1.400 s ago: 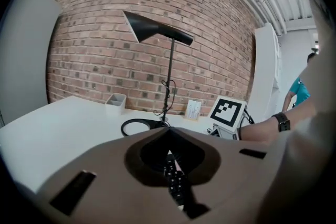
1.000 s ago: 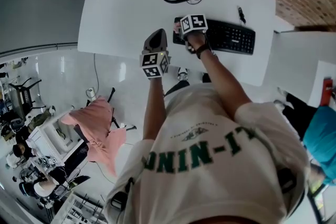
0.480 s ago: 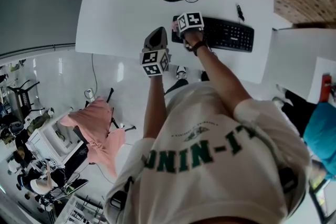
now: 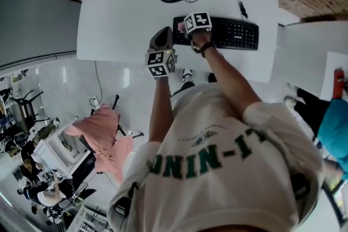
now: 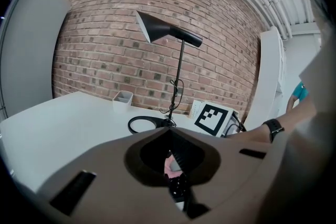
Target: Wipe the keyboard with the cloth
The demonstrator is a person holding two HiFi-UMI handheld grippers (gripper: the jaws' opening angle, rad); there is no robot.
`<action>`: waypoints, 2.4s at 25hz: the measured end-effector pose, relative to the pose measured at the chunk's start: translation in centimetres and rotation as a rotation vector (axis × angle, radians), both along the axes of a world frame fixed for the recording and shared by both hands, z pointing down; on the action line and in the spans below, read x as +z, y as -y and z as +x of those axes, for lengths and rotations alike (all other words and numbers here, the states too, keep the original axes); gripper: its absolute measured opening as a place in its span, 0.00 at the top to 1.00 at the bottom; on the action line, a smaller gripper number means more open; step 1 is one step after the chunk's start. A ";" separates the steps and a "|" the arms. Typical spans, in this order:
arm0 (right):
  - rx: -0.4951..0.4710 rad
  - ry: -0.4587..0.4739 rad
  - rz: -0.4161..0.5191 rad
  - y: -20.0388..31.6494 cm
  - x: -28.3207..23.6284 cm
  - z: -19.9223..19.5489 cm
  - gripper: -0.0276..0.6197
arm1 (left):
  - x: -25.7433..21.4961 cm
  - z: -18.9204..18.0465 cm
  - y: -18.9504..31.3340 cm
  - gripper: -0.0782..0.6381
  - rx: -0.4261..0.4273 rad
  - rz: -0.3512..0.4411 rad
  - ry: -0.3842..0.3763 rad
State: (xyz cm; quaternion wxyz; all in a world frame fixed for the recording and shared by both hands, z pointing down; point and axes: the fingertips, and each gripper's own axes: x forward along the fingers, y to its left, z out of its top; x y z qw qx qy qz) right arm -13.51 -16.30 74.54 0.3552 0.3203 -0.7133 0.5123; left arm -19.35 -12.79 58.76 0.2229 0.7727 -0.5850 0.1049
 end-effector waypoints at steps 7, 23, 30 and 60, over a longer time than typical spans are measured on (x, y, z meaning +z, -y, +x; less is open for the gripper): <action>0.024 0.000 -0.006 0.1 0.0 2.5 0.88 | 0.1 2.4 0.8 0.90 0.037 -0.001 0.001; 0.077 -0.027 0.011 0.2 -0.2 11.0 0.88 | 0.5 9.4 1.6 0.90 0.117 -0.011 -0.010; 0.098 -0.026 0.009 0.1 -0.4 13.8 0.88 | 0.7 12.3 1.9 0.90 0.149 -0.013 -0.013; 0.215 -0.083 0.032 -0.9 -0.3 27.9 0.88 | 1.3 24.2 3.8 0.90 0.329 0.004 -0.020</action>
